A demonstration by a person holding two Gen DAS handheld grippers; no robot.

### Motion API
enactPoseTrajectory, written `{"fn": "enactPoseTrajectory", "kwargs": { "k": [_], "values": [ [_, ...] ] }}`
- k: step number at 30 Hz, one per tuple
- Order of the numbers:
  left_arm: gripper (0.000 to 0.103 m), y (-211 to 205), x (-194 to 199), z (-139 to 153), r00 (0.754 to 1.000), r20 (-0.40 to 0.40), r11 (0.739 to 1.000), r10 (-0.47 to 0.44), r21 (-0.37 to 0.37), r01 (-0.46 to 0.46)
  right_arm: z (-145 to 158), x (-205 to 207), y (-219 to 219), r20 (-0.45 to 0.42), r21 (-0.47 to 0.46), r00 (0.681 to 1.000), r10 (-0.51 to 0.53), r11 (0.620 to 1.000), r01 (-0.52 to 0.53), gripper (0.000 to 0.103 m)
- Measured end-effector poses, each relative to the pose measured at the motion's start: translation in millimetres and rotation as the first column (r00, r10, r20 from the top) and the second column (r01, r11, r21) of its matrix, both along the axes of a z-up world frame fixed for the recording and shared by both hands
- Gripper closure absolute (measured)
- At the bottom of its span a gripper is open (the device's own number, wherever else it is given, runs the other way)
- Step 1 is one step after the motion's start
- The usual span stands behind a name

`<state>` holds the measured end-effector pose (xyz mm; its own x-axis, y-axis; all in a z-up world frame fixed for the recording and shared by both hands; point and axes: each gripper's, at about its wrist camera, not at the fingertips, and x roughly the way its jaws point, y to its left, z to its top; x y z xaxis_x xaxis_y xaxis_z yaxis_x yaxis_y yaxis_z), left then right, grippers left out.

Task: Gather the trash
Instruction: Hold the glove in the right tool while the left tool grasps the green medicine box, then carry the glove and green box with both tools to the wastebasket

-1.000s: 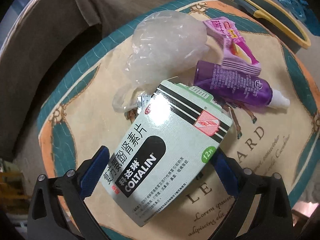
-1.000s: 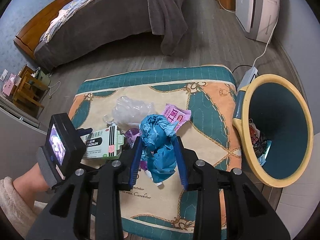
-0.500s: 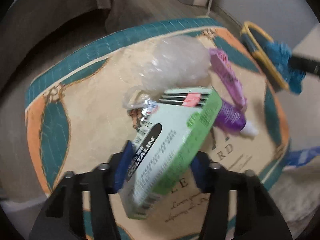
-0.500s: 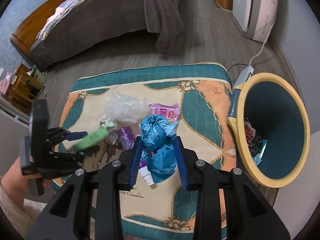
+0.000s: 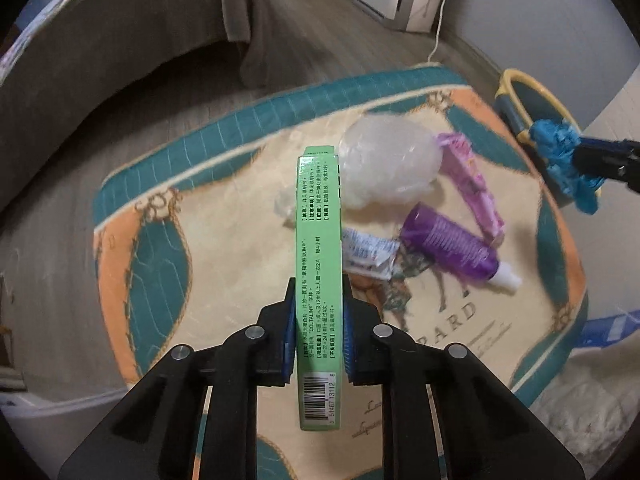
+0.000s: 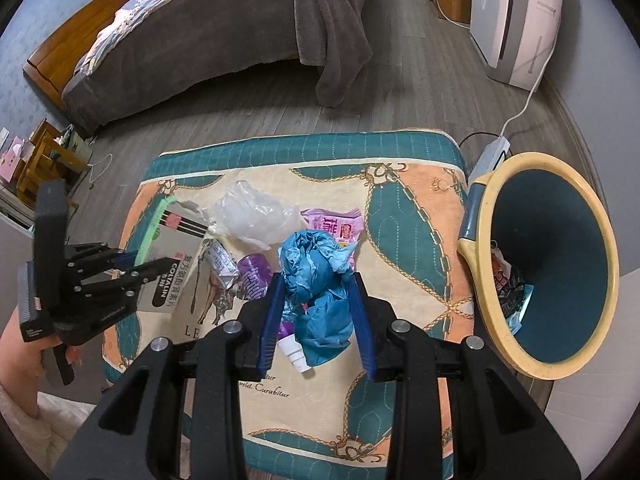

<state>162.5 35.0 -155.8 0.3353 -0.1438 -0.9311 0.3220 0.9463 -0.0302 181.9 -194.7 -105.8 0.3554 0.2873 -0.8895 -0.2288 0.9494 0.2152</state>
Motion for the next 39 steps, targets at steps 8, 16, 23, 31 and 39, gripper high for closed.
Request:
{"fn": "enactPoseTrajectory", "kwargs": {
  "k": [8, 16, 23, 31, 39],
  "values": [
    [0.084, -21.6, -1.8, 36.4, 0.996, 0.085, 0.999, -0.033, -0.024, 0.036, 6.1, 1.1, -7.9, 0.019, -0.001, 1.000, -0.011, 1.000, 0.011, 0.071],
    [0.084, -61.1, -9.7, 60.8, 0.983, 0.149, 0.993, -0.108, -0.031, 0.114, 11.0, -0.2, -23.9, 0.040, -0.009, 0.999, -0.030, 0.999, 0.030, 0.070],
    [0.084, -98.6, -19.1, 69.7, 0.966, 0.182, 0.981, -0.183, -0.027, 0.191, 18.2, -0.8, -41.1, 0.066, -0.011, 0.997, -0.050, 0.999, 0.051, 0.070],
    [0.084, -127.9, -24.6, 67.9, 0.957, 0.185, 0.971, -0.225, -0.035, 0.235, 29.5, 0.2, -59.7, 0.097, 0.007, 0.992, -0.075, 0.997, 0.075, 0.070],
    [0.084, -138.2, -28.4, 60.4, 0.960, 0.174, 0.971, -0.220, -0.052, 0.232, 48.8, 8.1, -100.2, 0.152, 0.028, 0.975, -0.159, 0.987, 0.157, 0.070]
  ]
}}
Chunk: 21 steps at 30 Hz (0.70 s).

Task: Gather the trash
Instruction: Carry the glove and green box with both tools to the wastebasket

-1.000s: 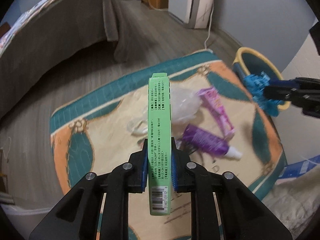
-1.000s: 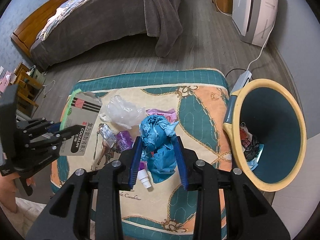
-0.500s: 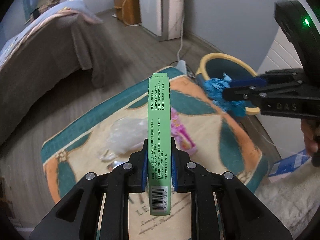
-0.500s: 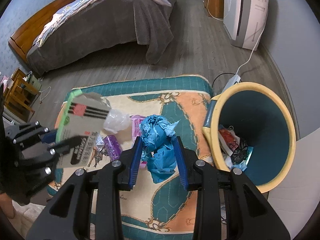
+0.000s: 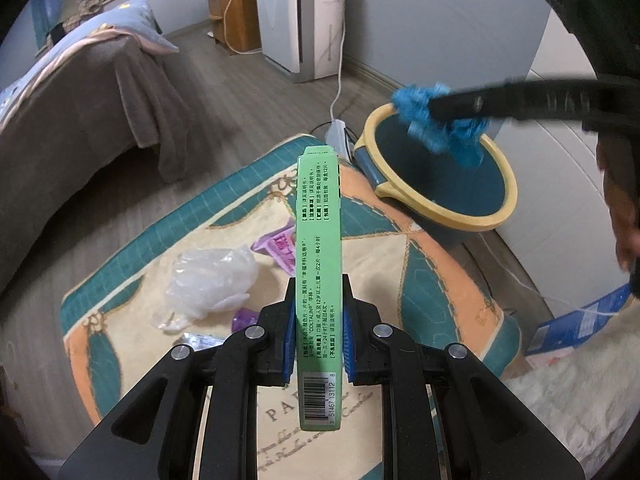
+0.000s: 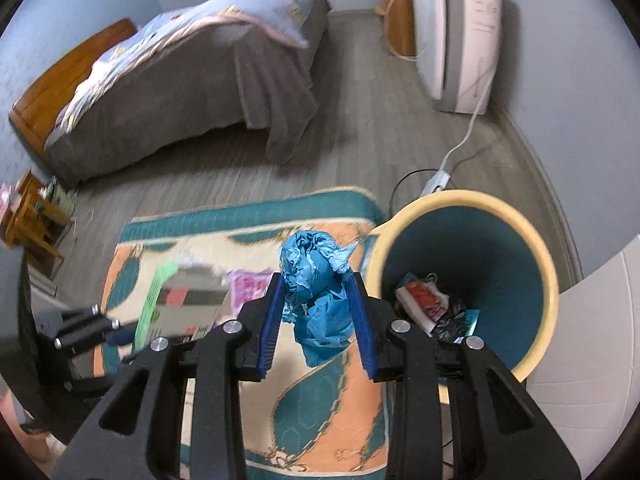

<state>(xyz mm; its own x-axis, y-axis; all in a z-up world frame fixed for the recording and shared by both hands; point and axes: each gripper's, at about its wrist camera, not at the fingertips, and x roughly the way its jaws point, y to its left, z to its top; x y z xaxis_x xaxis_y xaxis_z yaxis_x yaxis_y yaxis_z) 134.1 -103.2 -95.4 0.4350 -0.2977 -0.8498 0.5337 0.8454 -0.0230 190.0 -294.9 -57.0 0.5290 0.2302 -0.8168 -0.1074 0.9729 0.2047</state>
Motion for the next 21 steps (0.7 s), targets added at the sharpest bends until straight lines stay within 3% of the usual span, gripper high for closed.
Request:
{"fn": "enactPoseTrajectory", "kwargs": {
  "k": [12, 21],
  "values": [
    [0.084, -19.0, -7.9, -1.8, 1.000, -0.010, 1.000, 0.009, 0.008, -0.009, -4.7, 9.9, -48.0, -0.008, -0.003, 0.997, -0.082, 0.997, 0.082, 0.070],
    [0.084, -67.4, -21.1, 4.4, 0.998, -0.034, 0.997, -0.055, -0.058, 0.053, -18.2, 12.8, -75.9, -0.051, 0.018, 0.992, -0.115, 0.993, 0.117, 0.070]
  ]
}}
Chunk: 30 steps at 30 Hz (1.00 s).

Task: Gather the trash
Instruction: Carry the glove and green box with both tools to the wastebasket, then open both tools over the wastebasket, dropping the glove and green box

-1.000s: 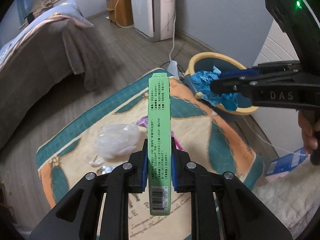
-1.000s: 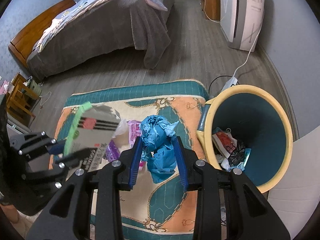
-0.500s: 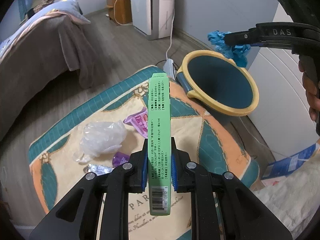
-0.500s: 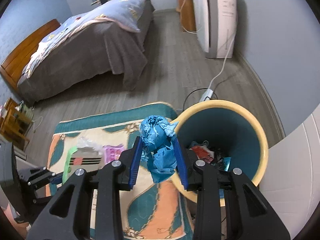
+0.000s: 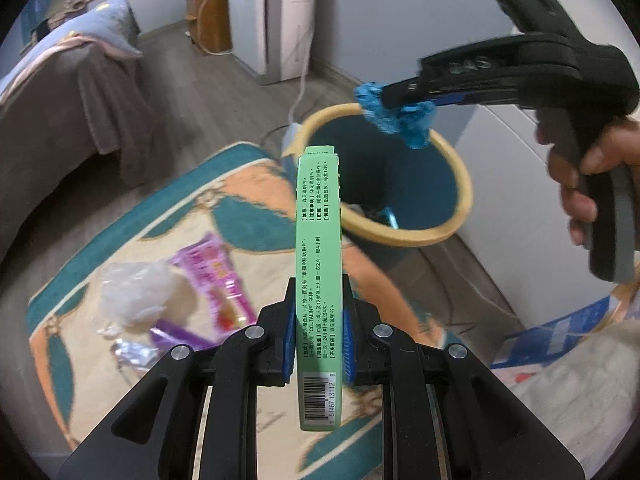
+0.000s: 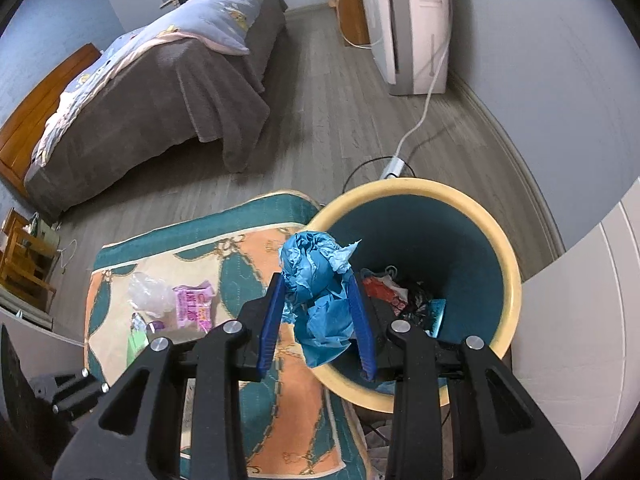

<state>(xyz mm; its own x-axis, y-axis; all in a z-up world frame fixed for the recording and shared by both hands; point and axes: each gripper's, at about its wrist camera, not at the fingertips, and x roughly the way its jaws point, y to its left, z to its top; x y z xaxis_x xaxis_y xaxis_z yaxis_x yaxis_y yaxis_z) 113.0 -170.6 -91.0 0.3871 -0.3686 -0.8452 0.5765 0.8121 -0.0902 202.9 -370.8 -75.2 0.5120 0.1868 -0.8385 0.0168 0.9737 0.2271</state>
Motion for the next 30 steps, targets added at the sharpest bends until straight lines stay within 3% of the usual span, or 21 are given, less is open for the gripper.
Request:
{"fn": "enactPoseTrajectory", "kwargs": {
  "k": [10, 19, 25, 30],
  "values": [
    [0.083, -42.7, -2.6, 0.0, 0.998, -0.010, 0.998, -0.061, 0.008, 0.061, -16.5, 0.8, -50.3, -0.035, 0.030, 0.994, -0.100, 0.994, 0.101, 0.070],
    [0.083, -89.8, 25.4, -2.6, 0.995, -0.015, 0.994, -0.099, 0.035, 0.099, -47.7, -1.1, -94.0, -0.106, 0.048, 0.965, -0.240, 0.968, 0.246, 0.070],
    [0.083, -110.0, 65.3, -21.6, 0.993, -0.108, 0.999, -0.041, 0.021, 0.044, -41.5, 0.5, -90.7, -0.073, 0.029, 0.964, -0.255, 0.966, 0.258, 0.070],
    [0.083, -124.8, 90.6, -17.7, 0.998, -0.064, 1.000, -0.003, 0.015, 0.004, -37.9, -0.2, -93.7, -0.049, 0.034, 0.960, -0.275, 0.960, 0.276, 0.070]
  ]
}}
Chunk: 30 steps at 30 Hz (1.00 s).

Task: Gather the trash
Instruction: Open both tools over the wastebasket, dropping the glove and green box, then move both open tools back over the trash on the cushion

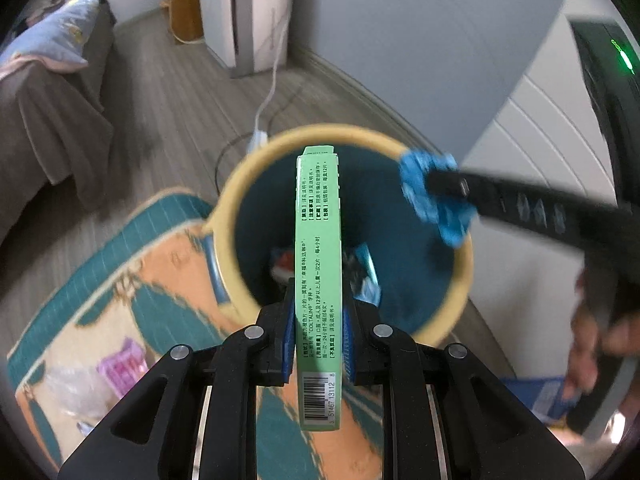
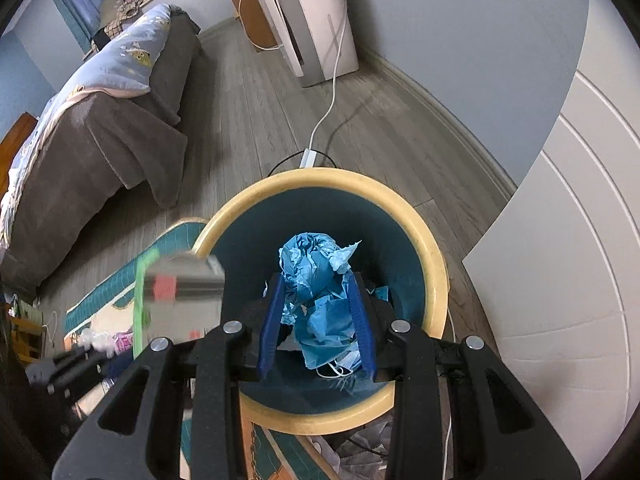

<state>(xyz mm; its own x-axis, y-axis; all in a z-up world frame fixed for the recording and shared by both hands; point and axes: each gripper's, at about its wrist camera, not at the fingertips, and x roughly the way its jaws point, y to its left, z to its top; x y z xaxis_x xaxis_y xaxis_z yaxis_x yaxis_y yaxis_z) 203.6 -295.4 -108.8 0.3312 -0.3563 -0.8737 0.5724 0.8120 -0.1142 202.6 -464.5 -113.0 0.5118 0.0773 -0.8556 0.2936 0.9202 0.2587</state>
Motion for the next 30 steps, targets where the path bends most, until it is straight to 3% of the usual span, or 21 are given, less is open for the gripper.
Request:
{"fn": "enactPoseTrajectory", "kwargs": {
  "k": [6, 10, 12, 13, 16, 18, 20, 22, 24, 30],
  "values": [
    [0.083, 1.1, 16.9, 9.7, 0.996, 0.077, 0.999, 0.041, -0.023, -0.040, 8.5, -1.2, 2.6, 0.058, 0.000, 0.998, 0.002, 1.000, -0.002, 0.070],
    [0.071, 4.4, 16.7, 11.3, 0.992, 0.115, 0.999, 0.042, -0.023, -0.040, 21.4, -1.7, 6.4, 0.130, -0.006, 0.992, 0.007, 1.000, -0.006, 0.069],
    [0.065, 7.1, 15.1, 11.2, 0.991, 0.127, 0.999, 0.044, -0.023, -0.041, 25.4, -0.6, 10.2, 0.145, -0.014, 0.989, 0.019, 1.000, -0.017, 0.057],
    [0.061, 9.3, 13.7, 10.8, 0.991, 0.126, 0.999, 0.043, -0.027, -0.040, 26.4, -0.4, 12.7, 0.149, -0.023, 0.989, 0.025, 0.999, -0.022, 0.046],
    [0.050, 16.0, 11.6, 9.8, 0.991, 0.128, 0.999, 0.048, -0.022, -0.046, 27.5, 1.2, 18.3, 0.142, -0.055, 0.989, 0.041, 0.998, -0.033, 0.034],
    [0.037, 20.0, 7.2, 9.3, 0.988, 0.145, 0.999, 0.048, -0.009, -0.047, 26.5, 1.7, 18.7, 0.137, -0.054, 0.990, 0.040, 0.998, -0.033, 0.023],
    [0.015, 27.4, -1.6, 11.8, 0.982, 0.183, 0.999, 0.048, -0.011, -0.047, 27.9, -0.1, 17.9, 0.140, -0.055, 0.990, 0.031, 0.998, -0.023, 0.014],
    [0.010, 34.6, -9.8, 13.9, 0.969, 0.240, 0.998, 0.054, 0.002, -0.056, 30.4, -0.5, 18.8, 0.146, -0.066, 0.989, 0.023, 0.998, -0.013, 0.006],
    [0.009, 44.3, -17.4, 17.3, 0.961, 0.270, 0.998, 0.059, 0.003, -0.062, 33.2, -0.4, 19.9, 0.157, -0.075, 0.987, 0.018, 0.997, -0.007, 0.006],
    [0.008, 79.6, -31.9, 33.1, 0.960, 0.261, 0.995, 0.104, -0.032, -0.099, 34.8, 6.7, 39.1, 0.136, -0.097, 0.989, 0.053, 0.995, -0.040, 0.006]
  ]
}}
